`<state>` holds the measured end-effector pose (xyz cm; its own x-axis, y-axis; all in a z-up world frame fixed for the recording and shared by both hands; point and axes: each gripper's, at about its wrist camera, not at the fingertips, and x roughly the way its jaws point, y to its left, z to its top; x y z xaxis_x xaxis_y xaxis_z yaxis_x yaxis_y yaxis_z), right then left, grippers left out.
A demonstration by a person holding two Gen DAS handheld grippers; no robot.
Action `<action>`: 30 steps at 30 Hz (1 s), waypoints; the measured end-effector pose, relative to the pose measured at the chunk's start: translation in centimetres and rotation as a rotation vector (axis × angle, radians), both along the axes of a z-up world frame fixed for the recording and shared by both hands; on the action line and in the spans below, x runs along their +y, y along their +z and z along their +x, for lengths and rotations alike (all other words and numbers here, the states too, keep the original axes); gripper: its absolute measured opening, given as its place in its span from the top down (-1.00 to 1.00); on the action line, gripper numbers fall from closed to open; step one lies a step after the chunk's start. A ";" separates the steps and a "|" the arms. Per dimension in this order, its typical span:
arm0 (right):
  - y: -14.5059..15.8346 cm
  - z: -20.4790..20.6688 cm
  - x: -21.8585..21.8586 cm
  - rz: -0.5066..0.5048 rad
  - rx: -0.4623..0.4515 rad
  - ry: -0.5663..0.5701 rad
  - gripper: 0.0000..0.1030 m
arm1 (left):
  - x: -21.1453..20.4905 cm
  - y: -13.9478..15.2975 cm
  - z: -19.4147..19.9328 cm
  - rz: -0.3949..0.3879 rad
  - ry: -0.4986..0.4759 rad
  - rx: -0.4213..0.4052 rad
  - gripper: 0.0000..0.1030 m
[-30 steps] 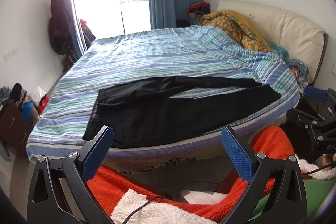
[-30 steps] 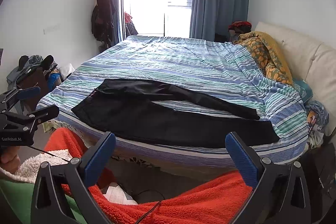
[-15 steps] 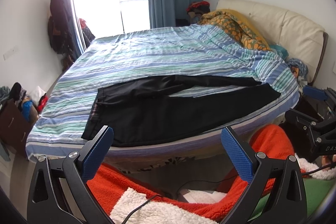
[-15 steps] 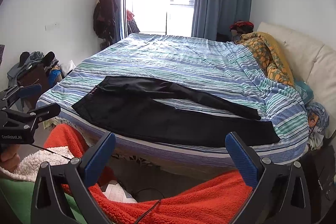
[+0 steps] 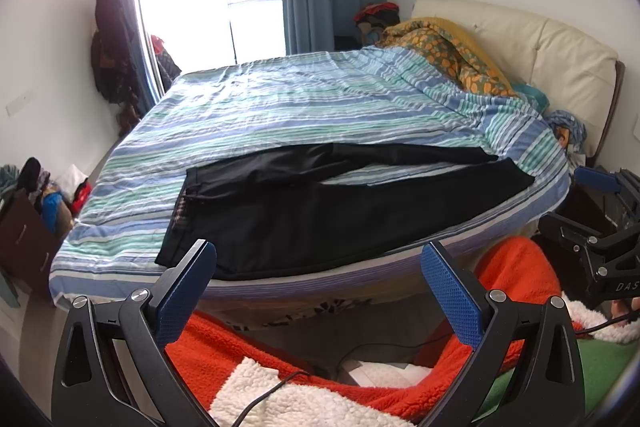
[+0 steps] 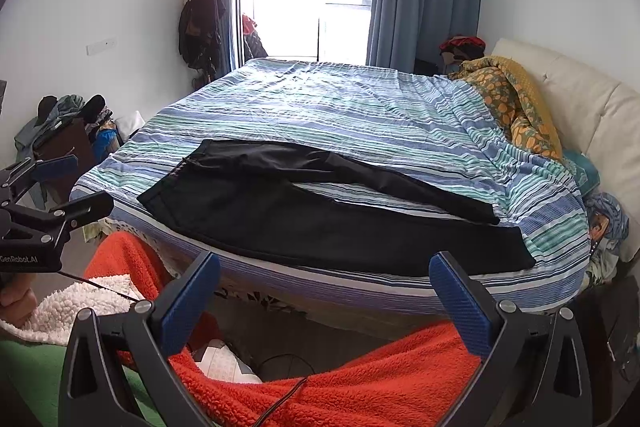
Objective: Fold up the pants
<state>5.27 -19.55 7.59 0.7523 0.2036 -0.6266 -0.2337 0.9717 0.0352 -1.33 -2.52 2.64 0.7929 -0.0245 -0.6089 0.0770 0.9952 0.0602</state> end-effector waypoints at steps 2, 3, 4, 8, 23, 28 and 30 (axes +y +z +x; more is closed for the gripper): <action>-0.1 0.1 0.0 0.000 0.003 0.003 -1.00 | 0.1 0.0 0.0 0.000 0.000 0.001 -0.99; -0.1 0.1 0.0 0.000 0.005 0.005 -1.00 | 0.1 0.0 0.0 0.000 0.001 0.002 -0.99; -0.2 0.1 0.1 -0.001 0.007 0.006 -1.00 | 0.2 0.0 0.1 0.000 0.002 0.002 -0.99; -0.3 0.1 0.1 0.000 0.010 0.007 -1.00 | 0.2 0.0 0.1 0.000 0.001 0.002 -0.99; -0.6 0.2 0.2 -0.003 0.020 0.014 -1.00 | 0.3 0.0 0.1 -0.001 0.002 0.004 -0.99; -0.7 0.2 0.2 -0.002 0.021 0.013 -1.00 | 0.4 -0.1 0.1 -0.002 0.004 0.009 -0.99; -0.7 0.2 0.1 0.000 0.022 0.009 -1.00 | 0.4 -0.2 0.2 -0.002 0.008 0.018 -0.99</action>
